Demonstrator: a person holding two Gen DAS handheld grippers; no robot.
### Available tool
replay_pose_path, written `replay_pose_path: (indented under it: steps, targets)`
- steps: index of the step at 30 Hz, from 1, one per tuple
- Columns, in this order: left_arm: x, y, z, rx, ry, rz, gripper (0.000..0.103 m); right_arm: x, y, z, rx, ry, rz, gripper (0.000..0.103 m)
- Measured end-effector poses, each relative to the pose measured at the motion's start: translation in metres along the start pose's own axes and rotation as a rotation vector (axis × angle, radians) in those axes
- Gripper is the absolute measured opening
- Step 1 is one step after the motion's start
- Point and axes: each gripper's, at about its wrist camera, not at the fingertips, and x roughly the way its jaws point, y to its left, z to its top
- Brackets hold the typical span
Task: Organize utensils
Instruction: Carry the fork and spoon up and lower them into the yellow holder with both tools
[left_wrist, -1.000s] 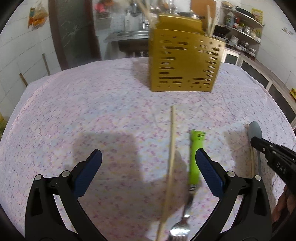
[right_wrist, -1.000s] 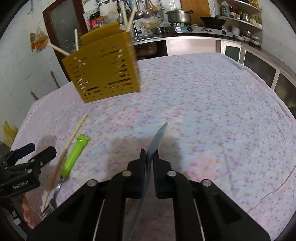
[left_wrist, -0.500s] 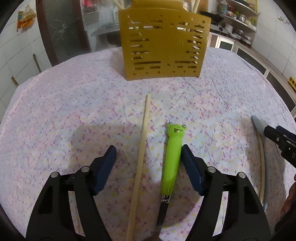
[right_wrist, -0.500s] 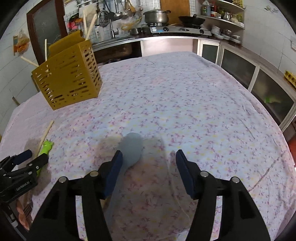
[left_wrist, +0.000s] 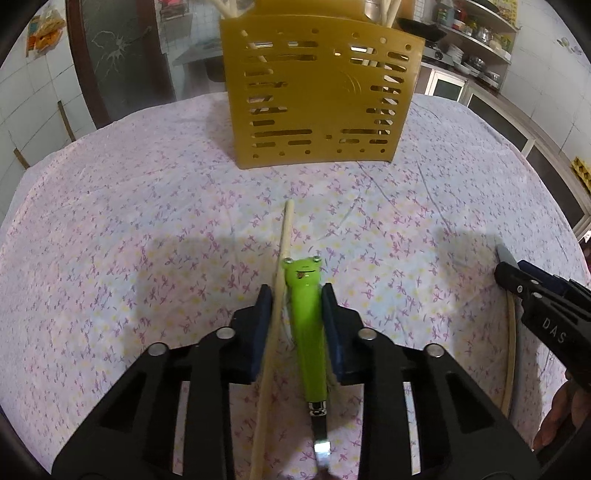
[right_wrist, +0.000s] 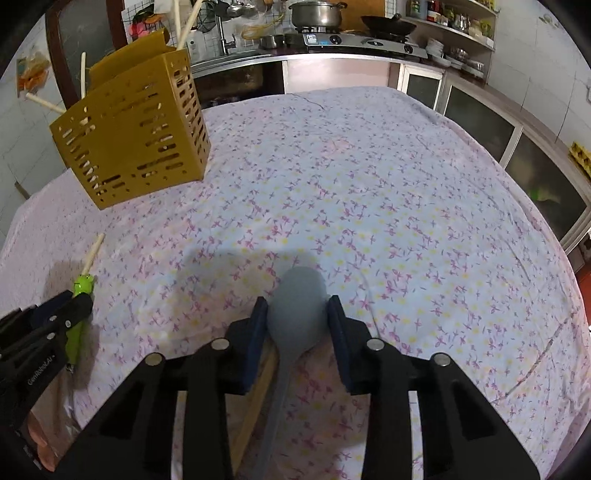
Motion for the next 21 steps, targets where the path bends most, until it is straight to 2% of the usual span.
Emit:
replay_pose_path:
  steps: [3,4,9,15,21]
  targets:
    - [-0.001,0.001,0.0,-0.012,-0.01,-0.012,0.021,-0.001,-0.001,-0.001,0.003,-0.009,0.005,0.034]
    - [-0.003,0.001,0.0,-0.012,-0.019,-0.013,0.016,-0.003,-0.001,-0.002,0.011,-0.019,0.014,0.034]
    - [-0.02,0.001,0.001,-0.017,-0.074,-0.014,0.015,-0.022,0.001,-0.004,0.011,-0.092,0.051,0.034]
    - [-0.055,0.01,-0.001,-0.043,-0.174,-0.021,0.015,-0.055,0.008,-0.01,-0.028,-0.226,0.105,0.034]
    - [-0.088,0.025,-0.009,-0.068,-0.286,0.008,0.015,-0.084,0.018,-0.021,-0.077,-0.356,0.124,0.034]
